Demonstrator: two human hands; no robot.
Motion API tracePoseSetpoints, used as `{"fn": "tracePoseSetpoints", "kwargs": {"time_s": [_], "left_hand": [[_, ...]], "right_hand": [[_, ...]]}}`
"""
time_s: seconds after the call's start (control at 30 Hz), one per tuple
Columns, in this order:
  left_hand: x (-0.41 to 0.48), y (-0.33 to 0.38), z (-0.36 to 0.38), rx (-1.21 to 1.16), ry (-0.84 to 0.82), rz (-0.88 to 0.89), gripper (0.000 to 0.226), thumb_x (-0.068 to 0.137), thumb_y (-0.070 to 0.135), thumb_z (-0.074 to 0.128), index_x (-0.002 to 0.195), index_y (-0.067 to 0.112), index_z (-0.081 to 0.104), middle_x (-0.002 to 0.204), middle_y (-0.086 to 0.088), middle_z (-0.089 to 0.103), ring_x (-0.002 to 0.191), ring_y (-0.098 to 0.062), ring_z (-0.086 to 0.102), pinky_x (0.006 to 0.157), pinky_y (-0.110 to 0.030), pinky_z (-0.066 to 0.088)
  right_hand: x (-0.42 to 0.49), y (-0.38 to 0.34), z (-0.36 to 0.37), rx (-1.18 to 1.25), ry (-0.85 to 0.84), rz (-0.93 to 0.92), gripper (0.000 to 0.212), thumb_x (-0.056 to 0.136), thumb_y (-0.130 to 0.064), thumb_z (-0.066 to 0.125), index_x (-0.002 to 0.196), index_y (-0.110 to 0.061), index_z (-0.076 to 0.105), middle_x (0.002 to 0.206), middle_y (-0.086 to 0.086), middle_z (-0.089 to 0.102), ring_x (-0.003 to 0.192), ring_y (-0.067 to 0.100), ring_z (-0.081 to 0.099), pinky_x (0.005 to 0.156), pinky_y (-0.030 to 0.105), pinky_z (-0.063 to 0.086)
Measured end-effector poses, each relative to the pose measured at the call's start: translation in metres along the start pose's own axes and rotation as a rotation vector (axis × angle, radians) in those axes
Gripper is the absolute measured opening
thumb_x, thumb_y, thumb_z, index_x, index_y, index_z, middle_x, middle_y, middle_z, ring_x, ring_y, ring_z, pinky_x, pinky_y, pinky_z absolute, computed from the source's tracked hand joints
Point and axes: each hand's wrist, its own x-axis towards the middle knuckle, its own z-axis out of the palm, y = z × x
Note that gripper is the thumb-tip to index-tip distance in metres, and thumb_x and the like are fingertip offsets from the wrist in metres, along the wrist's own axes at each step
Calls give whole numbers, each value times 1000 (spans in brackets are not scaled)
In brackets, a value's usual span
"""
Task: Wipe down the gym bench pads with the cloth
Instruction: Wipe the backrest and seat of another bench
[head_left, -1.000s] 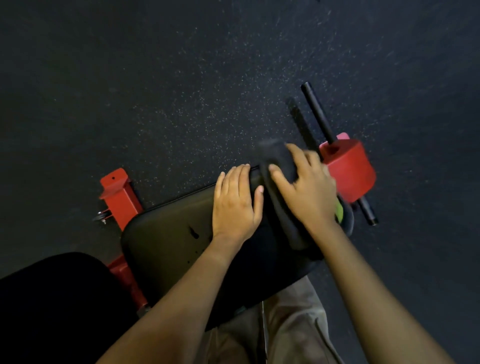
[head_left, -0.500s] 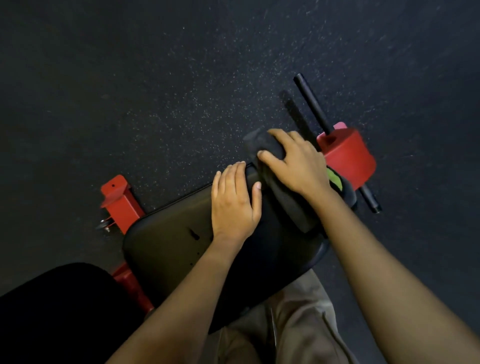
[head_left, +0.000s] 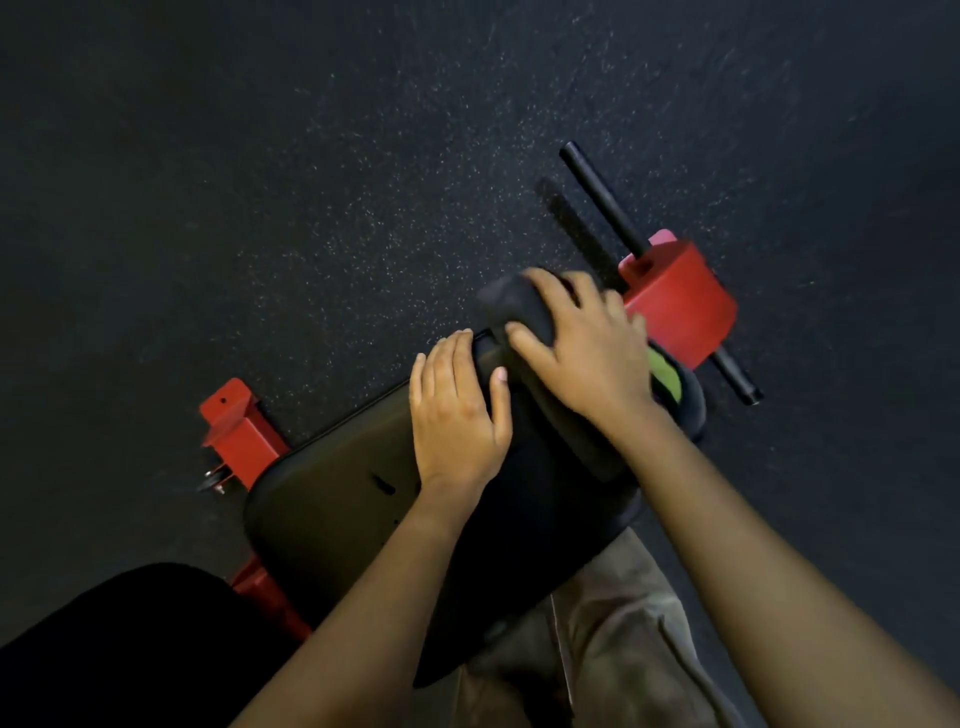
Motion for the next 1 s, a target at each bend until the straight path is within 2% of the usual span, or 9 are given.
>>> {"fn": "tracePoseSetpoints", "kwargs": {"time_s": [0.1,0.2,0.3,0.4,0.53,0.63,0.77,0.87,1.0], "left_hand": [[-2,-1,-1,-17,0,16,48,97,32,37,129,-1,50,130,-17,54,124,-29,48,111,-43,28],[-4,-2,-3,-37,3,67,47,97,28,38,132,-2,47,137,-19,48,131,-31,42,112,-44,26],[-17,-1,-4,-45,-14,164,47,96,25,39,133,-2,46,143,-19,41,135,-30,34,114,-42,20],[-49,-2,-1,-37,-35,231,48,96,25,40,135,-2,44,147,-20,36,138,-29,27,115,-41,16],[-96,-14,-1,-21,-3,191,50,96,26,41,138,0,38,149,-22,30,140,-32,23,115,-41,13],[-128,-23,-2,13,-3,143,52,95,28,41,138,-2,38,149,-23,30,140,-32,22,115,-41,12],[-147,-29,-1,92,-32,130,55,97,33,34,140,-1,35,149,-22,31,140,-30,23,113,-44,15],[-146,-30,-1,91,-45,138,55,96,33,35,140,-1,35,149,-21,31,140,-30,23,113,-44,14],[-147,-30,-1,76,-65,133,55,96,32,36,141,0,35,151,-20,28,141,-30,20,114,-43,11]], "right_hand": [[16,-2,-1,-2,-50,-82,59,89,-60,44,143,-38,34,139,-2,44,121,32,44,93,49,37],[-12,17,3,118,65,-42,68,82,-67,46,143,-40,37,139,-5,45,118,31,48,89,48,43],[-51,36,10,304,181,131,76,72,-73,39,141,-41,40,135,-9,47,116,29,50,89,48,47],[-92,51,28,430,274,307,79,71,-72,41,142,-37,42,137,-5,47,118,30,50,93,47,46],[-145,35,68,667,554,520,73,80,-57,52,143,-19,44,138,10,46,123,31,48,100,44,42],[-180,0,106,689,674,602,73,87,-49,55,145,-10,34,142,21,37,131,31,38,107,44,35],[-219,-37,136,706,594,568,74,91,-57,47,147,-17,21,149,17,23,138,30,29,112,45,31],[-207,-24,128,719,609,512,71,89,-45,55,146,-15,25,148,17,22,137,30,30,112,43,30],[-159,11,91,676,645,578,68,89,-41,55,147,-11,34,146,19,31,130,35,37,104,42,33]]}}
